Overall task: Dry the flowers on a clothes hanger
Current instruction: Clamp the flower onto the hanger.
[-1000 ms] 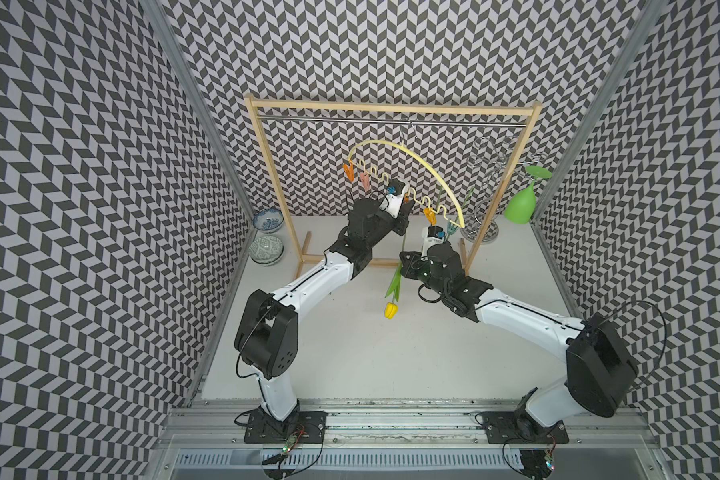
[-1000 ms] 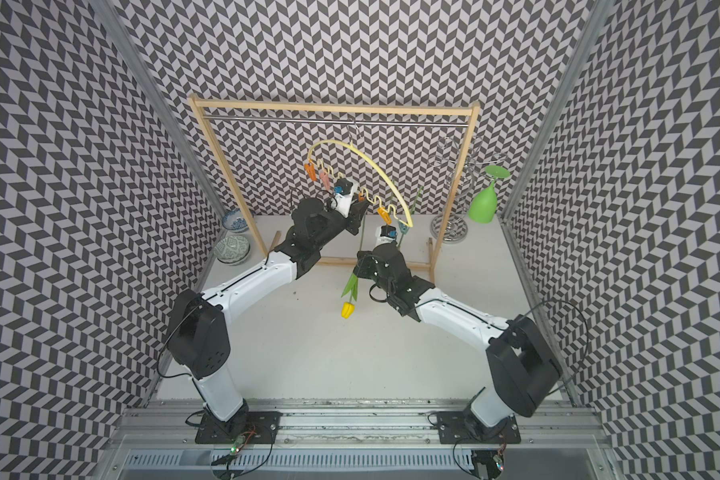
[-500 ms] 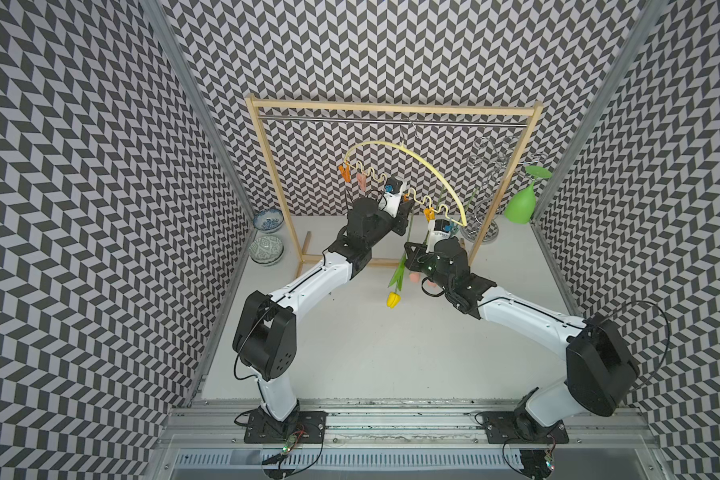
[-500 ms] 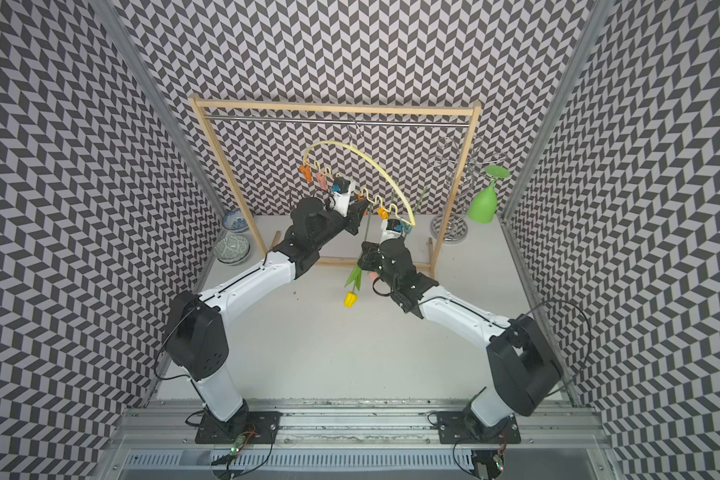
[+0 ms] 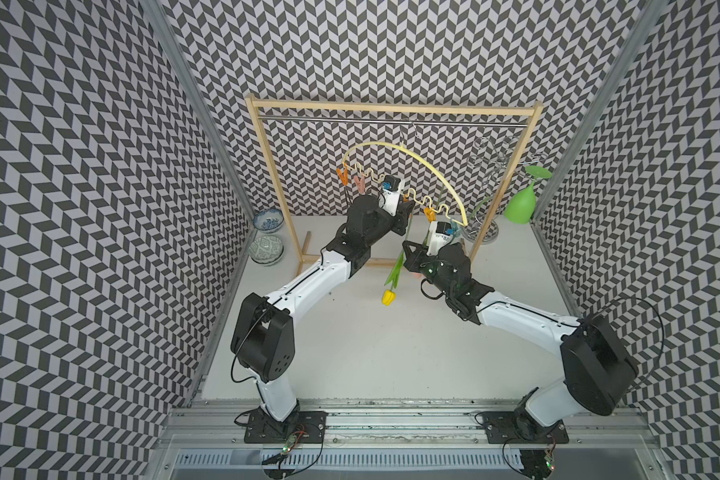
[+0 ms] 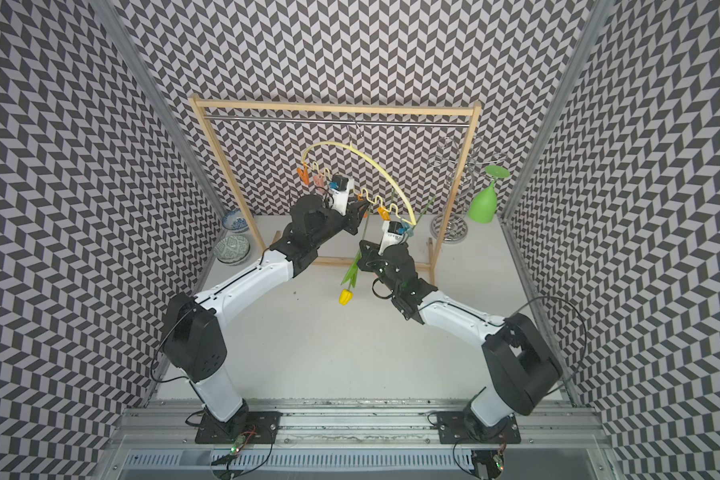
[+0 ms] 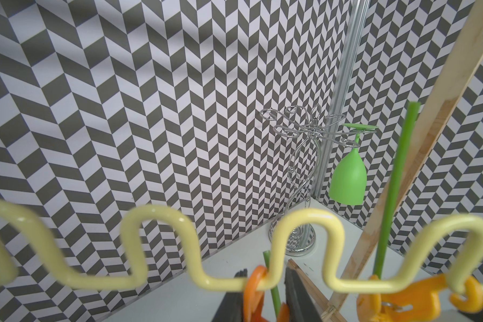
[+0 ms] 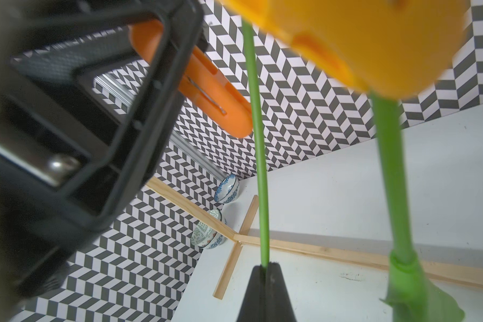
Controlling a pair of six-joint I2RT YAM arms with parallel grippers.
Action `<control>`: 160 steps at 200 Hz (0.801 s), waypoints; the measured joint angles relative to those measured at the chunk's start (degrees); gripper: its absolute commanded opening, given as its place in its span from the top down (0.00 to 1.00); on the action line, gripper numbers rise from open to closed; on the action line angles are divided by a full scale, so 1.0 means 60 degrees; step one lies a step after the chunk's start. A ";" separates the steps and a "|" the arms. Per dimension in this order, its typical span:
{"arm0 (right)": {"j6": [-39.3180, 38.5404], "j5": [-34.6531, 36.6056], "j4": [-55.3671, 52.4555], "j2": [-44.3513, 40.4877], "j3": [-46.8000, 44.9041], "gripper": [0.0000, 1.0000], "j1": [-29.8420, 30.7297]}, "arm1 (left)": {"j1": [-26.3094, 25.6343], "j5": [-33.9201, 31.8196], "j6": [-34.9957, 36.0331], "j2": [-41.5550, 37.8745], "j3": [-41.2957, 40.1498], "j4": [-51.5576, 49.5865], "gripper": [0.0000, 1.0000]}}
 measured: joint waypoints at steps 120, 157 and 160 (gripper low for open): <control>0.0714 -0.0714 0.0368 0.0182 0.0004 1.00 -0.0288 | 0.0000 0.0277 -0.0568 -0.0149 -0.0178 0.0051 0.74; 0.0903 -0.0765 0.0572 0.0186 0.0015 1.00 -0.0408 | 0.0000 0.0284 -0.0634 -0.0149 -0.0178 0.0076 0.74; 0.0903 -0.0769 0.0583 0.0186 0.0018 1.00 -0.0412 | 0.0000 0.0284 -0.0634 -0.0149 -0.0178 0.0080 0.74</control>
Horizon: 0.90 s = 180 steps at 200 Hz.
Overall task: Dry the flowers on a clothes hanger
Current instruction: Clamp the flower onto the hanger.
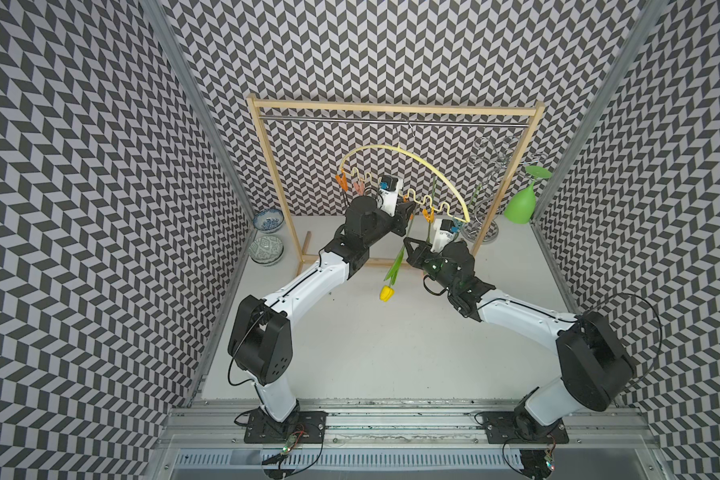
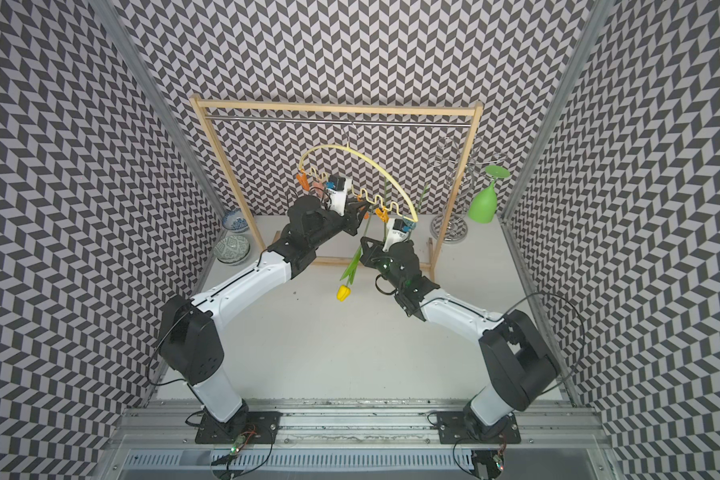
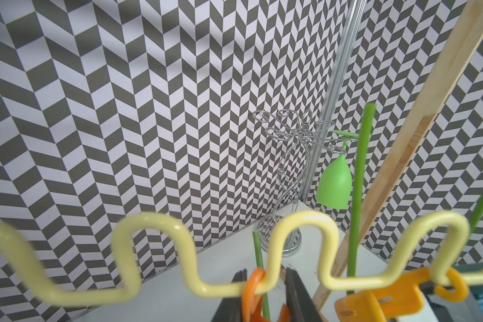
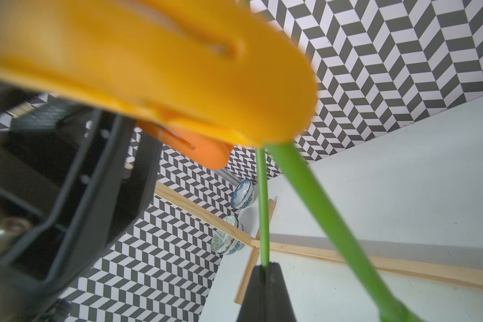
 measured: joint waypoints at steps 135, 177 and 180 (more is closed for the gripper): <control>0.0069 -0.0197 0.0135 0.0208 0.0390 1.00 -0.0080 | 0.0000 0.0138 -0.0211 0.0000 0.0000 0.0018 0.74; 0.0270 -0.0120 0.0135 0.0208 0.0390 1.00 -0.0193 | 0.0000 0.0146 -0.0255 0.0000 0.0000 0.0015 0.74; 0.0280 -0.0117 0.0135 0.0208 0.0390 1.00 -0.0197 | 0.0000 0.0146 -0.0255 0.0000 0.0000 0.0018 0.74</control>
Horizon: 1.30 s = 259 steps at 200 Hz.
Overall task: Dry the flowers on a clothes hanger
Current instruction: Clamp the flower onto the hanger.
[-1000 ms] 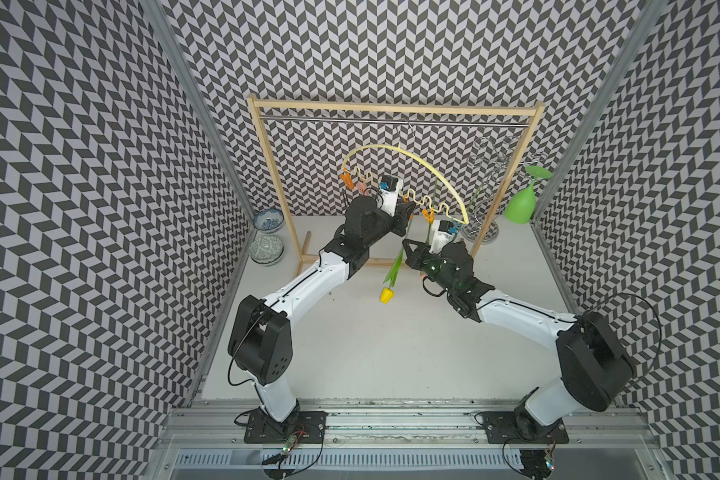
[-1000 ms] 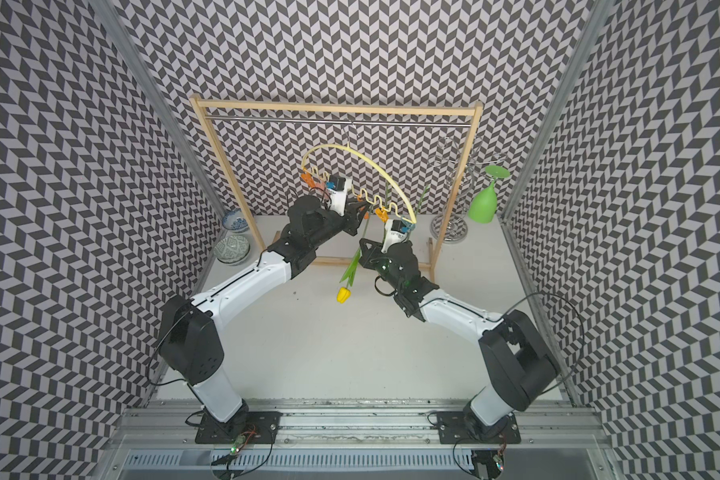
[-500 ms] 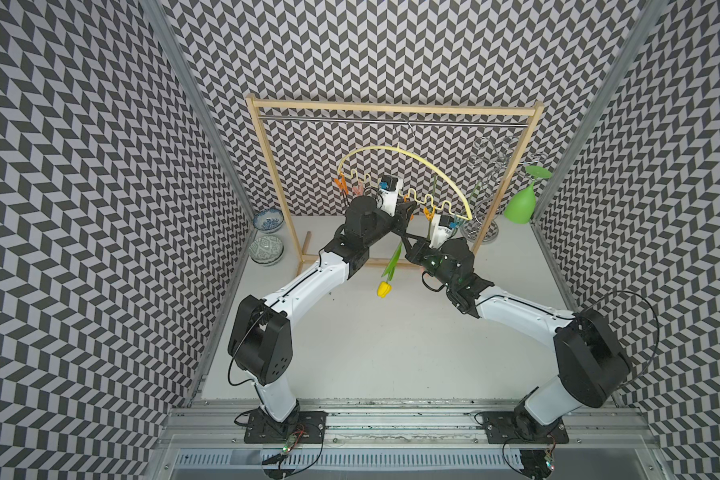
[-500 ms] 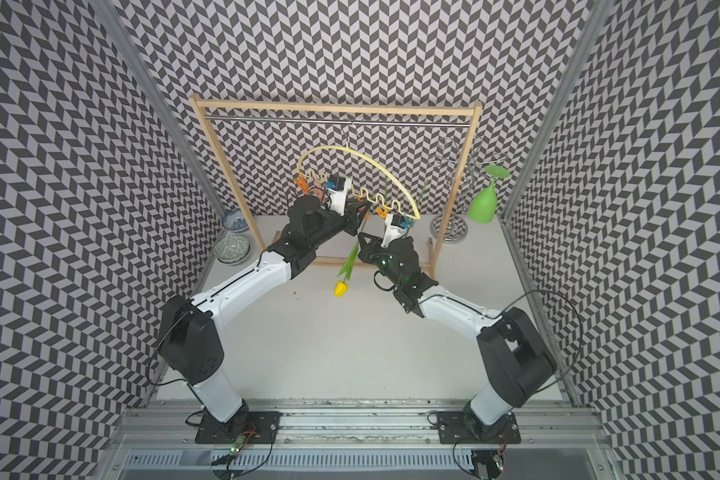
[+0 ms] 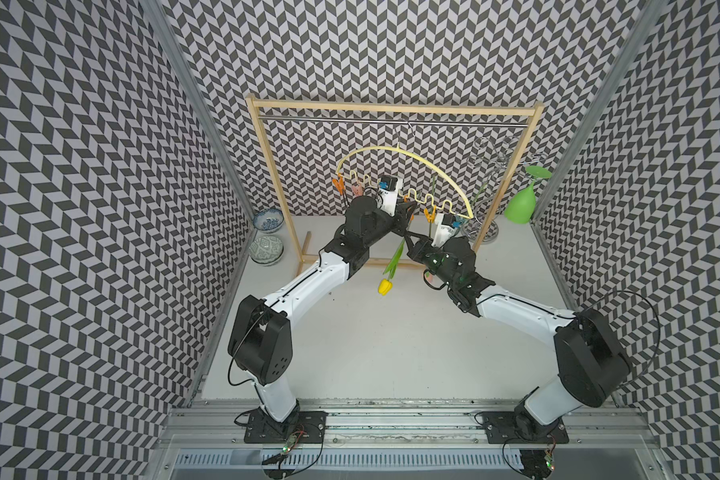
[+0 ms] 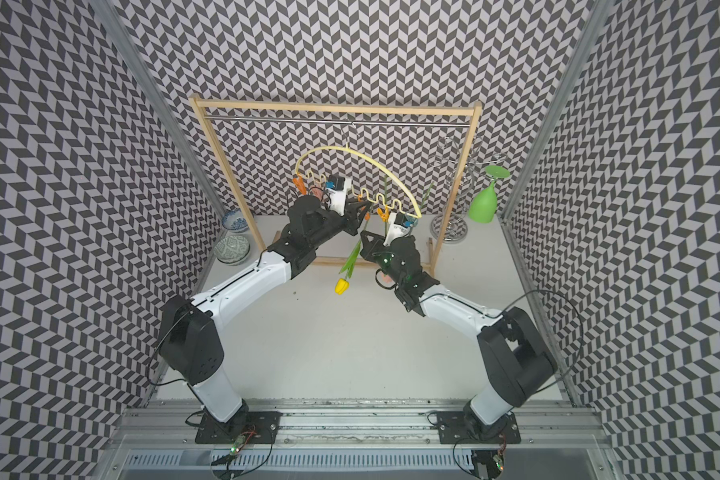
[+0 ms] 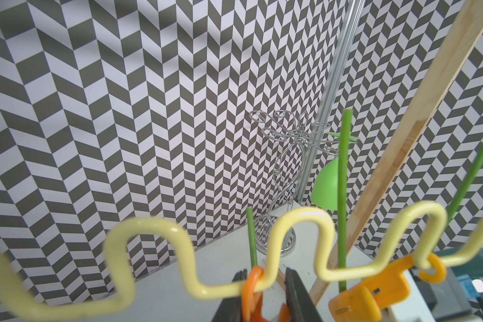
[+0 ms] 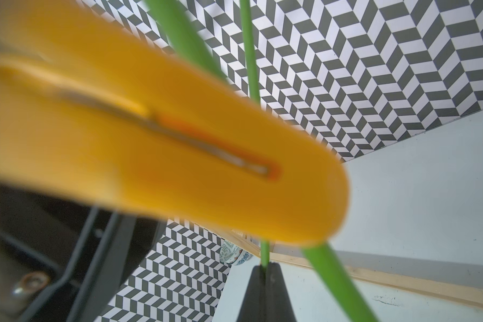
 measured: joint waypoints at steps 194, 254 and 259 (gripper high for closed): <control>0.0047 -0.0459 0.0474 0.0000 -0.0004 1.00 -0.0040 | -0.0004 0.0306 -0.0313 0.0004 0.0000 0.0022 0.74; 0.0047 0.0026 0.0255 -0.0015 -0.0026 1.00 -0.0120 | -0.0004 0.0302 -0.0317 0.0004 0.0000 0.0073 0.74; 0.0047 0.0044 0.0259 -0.0029 -0.0044 1.00 -0.0124 | -0.0004 0.0306 -0.0313 0.0004 0.0000 0.0073 0.74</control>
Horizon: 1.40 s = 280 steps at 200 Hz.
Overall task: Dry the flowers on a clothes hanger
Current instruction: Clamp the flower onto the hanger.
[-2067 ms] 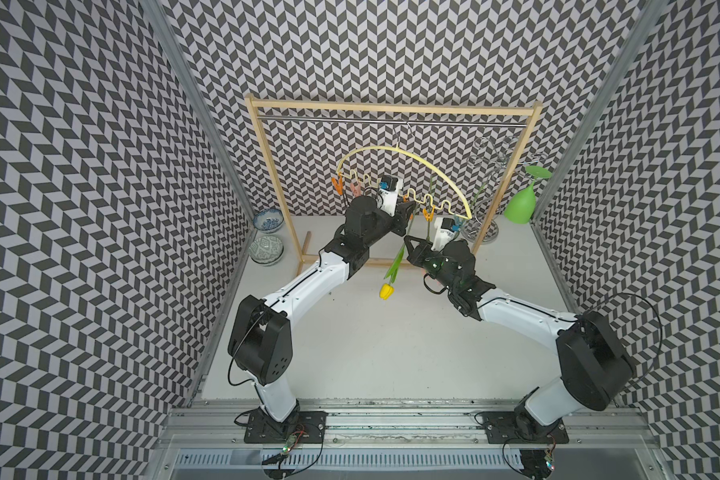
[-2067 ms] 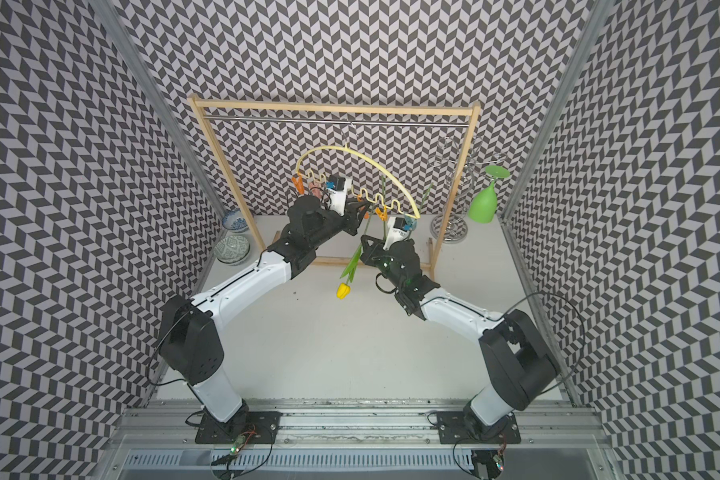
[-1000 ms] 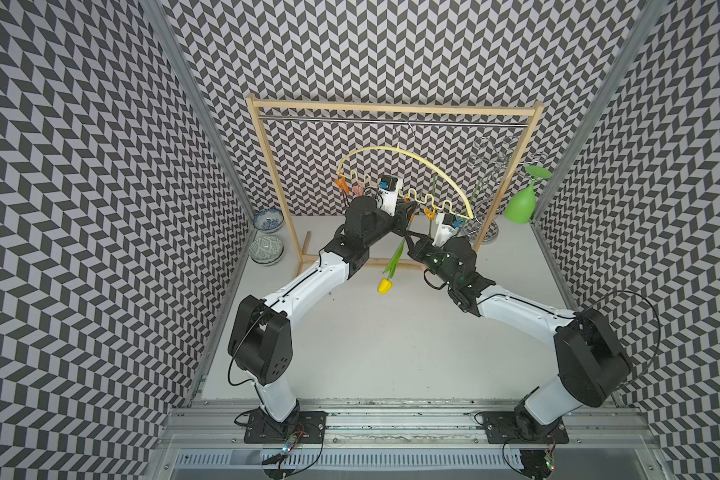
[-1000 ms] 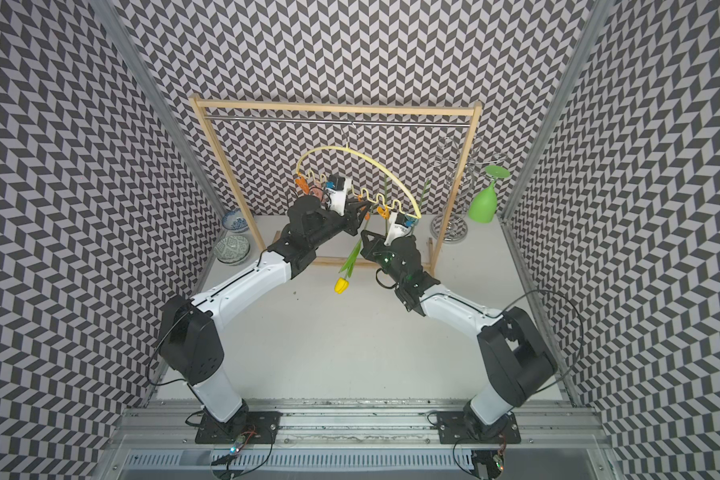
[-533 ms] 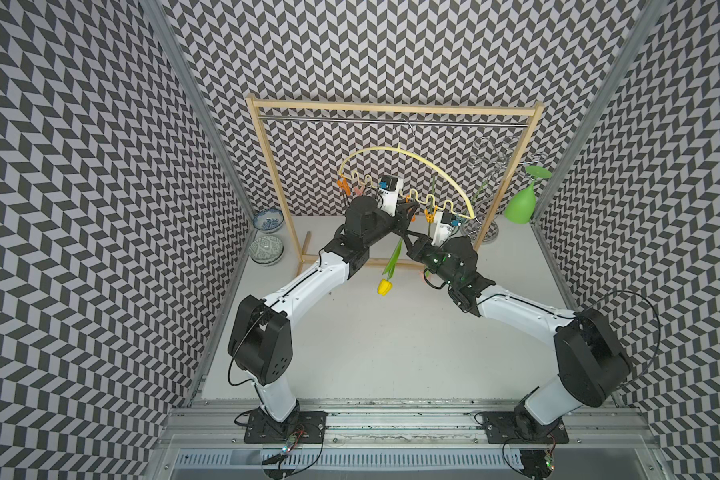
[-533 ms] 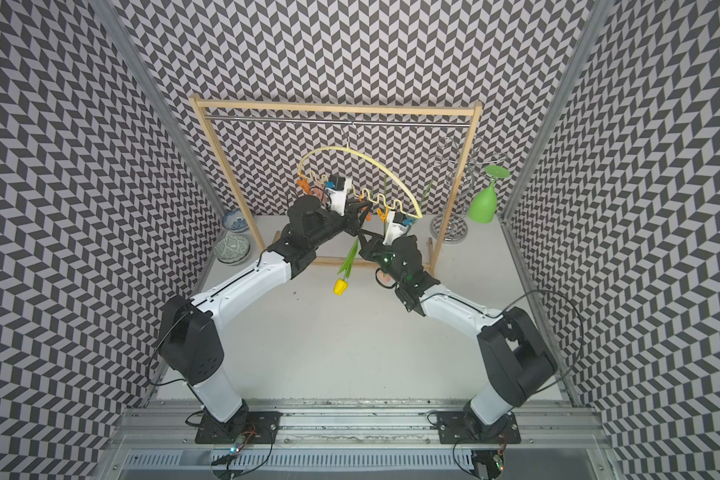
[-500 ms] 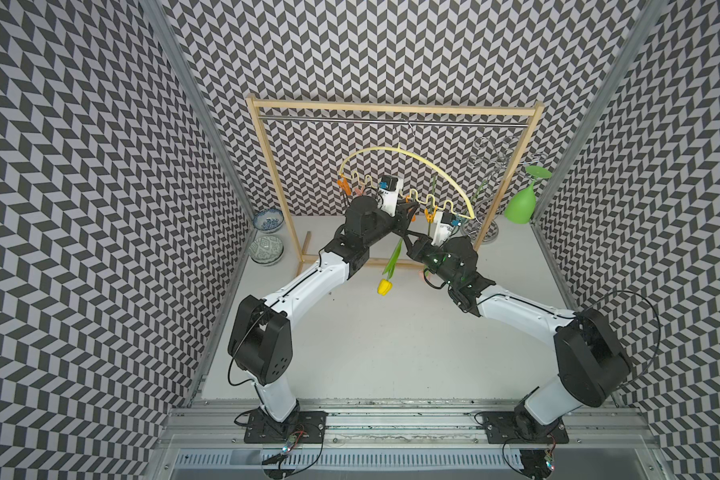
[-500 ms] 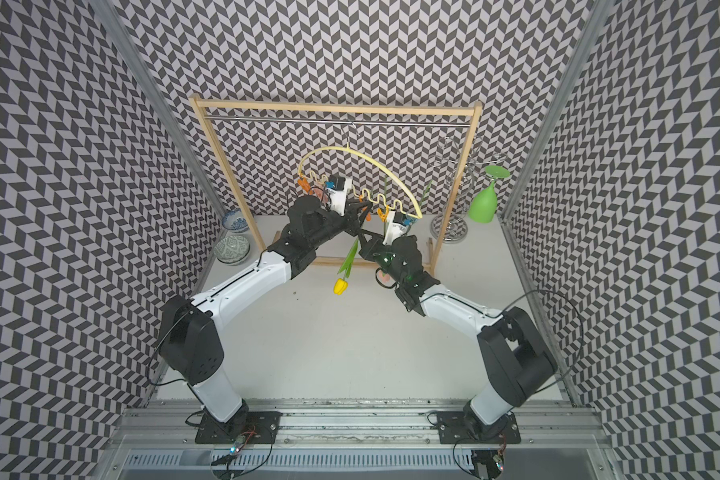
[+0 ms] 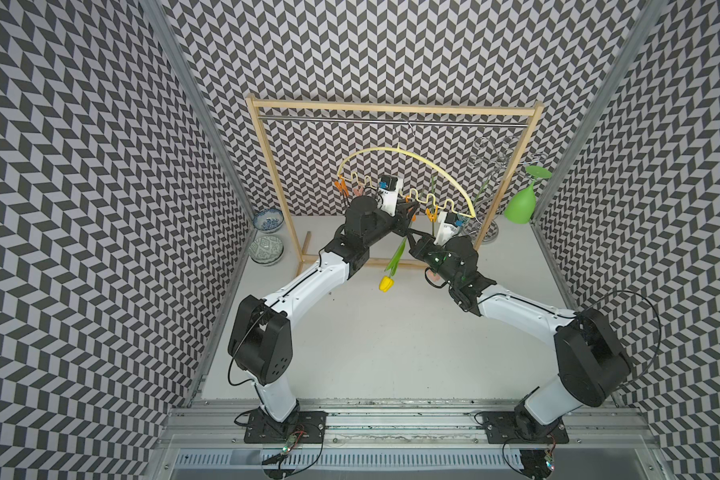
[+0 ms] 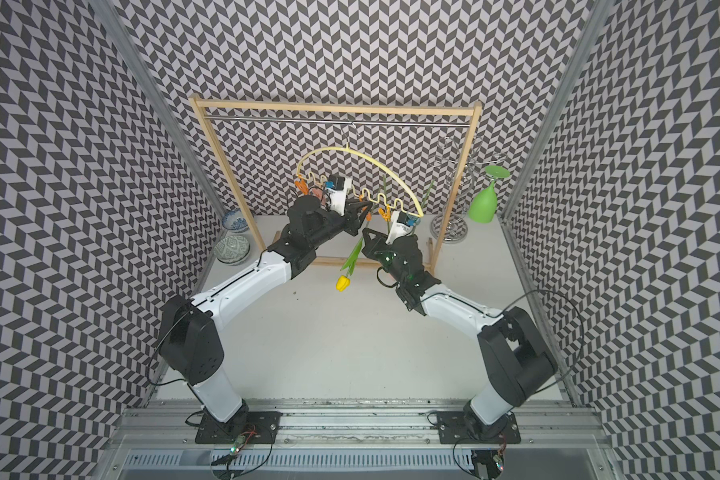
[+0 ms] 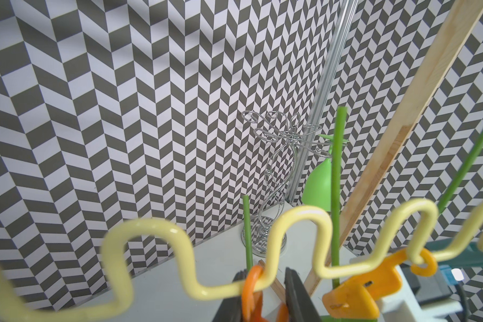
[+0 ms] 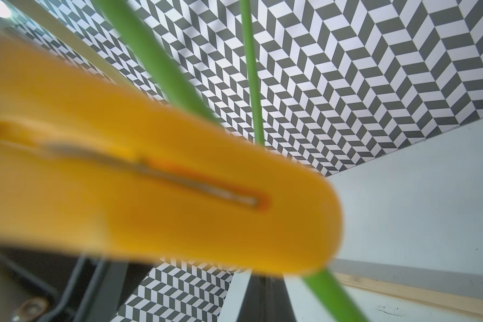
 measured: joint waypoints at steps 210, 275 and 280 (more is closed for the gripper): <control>-0.0182 -0.0554 -0.0084 -0.0255 0.0306 1.00 -0.0026 | 0.0000 0.0076 -0.0219 0.0018 0.0000 0.0091 0.73; -0.0219 -0.0535 -0.0153 -0.0171 0.0379 1.00 -0.0026 | 0.0000 0.0135 -0.0299 0.0018 0.0004 0.0080 0.48; -0.0219 -0.0535 -0.0175 -0.0171 0.0397 1.00 -0.0026 | -0.0004 0.0138 -0.0302 0.0018 0.0004 0.0080 0.48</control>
